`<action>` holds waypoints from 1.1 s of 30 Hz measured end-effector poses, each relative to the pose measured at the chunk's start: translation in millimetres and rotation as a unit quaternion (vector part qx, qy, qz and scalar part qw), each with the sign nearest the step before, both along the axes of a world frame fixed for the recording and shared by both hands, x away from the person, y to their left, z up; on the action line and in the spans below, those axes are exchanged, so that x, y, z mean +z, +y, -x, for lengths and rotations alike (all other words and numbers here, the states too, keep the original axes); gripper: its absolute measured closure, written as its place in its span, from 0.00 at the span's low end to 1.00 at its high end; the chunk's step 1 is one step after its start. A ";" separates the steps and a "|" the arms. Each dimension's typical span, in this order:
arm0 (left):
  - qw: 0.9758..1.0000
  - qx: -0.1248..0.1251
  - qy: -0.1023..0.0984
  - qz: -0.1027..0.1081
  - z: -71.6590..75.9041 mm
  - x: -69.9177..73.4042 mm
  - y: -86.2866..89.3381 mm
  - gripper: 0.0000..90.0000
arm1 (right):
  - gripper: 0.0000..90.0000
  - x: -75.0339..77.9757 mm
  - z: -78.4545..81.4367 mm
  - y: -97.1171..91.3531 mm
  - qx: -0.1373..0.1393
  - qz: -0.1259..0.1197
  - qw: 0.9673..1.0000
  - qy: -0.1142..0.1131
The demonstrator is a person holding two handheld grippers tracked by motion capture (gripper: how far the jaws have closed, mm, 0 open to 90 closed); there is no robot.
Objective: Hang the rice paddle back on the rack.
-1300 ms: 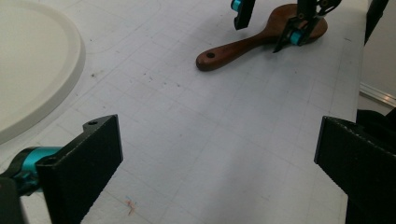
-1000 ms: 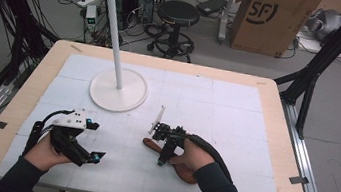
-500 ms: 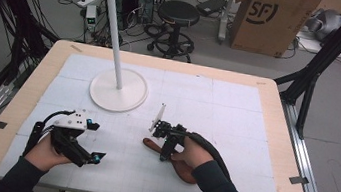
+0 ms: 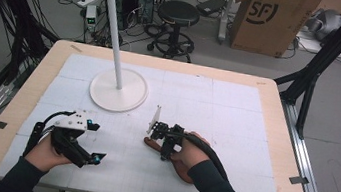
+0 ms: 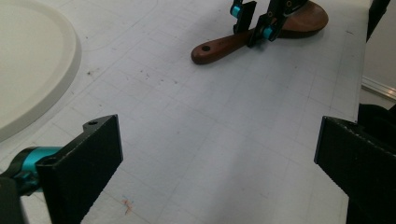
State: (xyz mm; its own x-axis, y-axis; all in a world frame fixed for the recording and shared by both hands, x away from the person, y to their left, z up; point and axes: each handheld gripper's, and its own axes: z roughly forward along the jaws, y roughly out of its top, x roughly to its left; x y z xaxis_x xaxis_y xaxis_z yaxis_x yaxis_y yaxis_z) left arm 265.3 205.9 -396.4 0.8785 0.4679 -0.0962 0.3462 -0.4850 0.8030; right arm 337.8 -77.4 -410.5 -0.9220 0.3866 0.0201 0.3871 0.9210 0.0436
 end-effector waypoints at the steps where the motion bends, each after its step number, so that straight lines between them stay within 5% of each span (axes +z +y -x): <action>1: 1.000 0.000 0.000 -0.001 0.0 -0.2 -0.2 0.02 | 0.76 0.1 0.3 0.5 -0.003 0.002 1.000 0.000; 9: 1.000 -0.002 -0.001 -0.005 -0.1 -0.3 -0.2 0.02 | 0.87 0.9 -3.0 -0.3 -0.003 0.005 1.000 0.002; 33: 1.000 -0.002 0.000 -0.002 -0.2 -0.4 1.3 0.02 | 0.87 1.4 -10.6 -8.2 0.024 -0.024 0.999 0.031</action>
State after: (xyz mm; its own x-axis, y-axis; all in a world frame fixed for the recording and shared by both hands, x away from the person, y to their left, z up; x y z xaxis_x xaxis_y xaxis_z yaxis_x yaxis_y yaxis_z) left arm 265.5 207.3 -396.8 0.8801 0.4654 -0.0946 0.3448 -0.4893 0.8011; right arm 348.4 -85.7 -409.1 -0.9362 0.3383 0.0950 0.3450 0.9363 0.0661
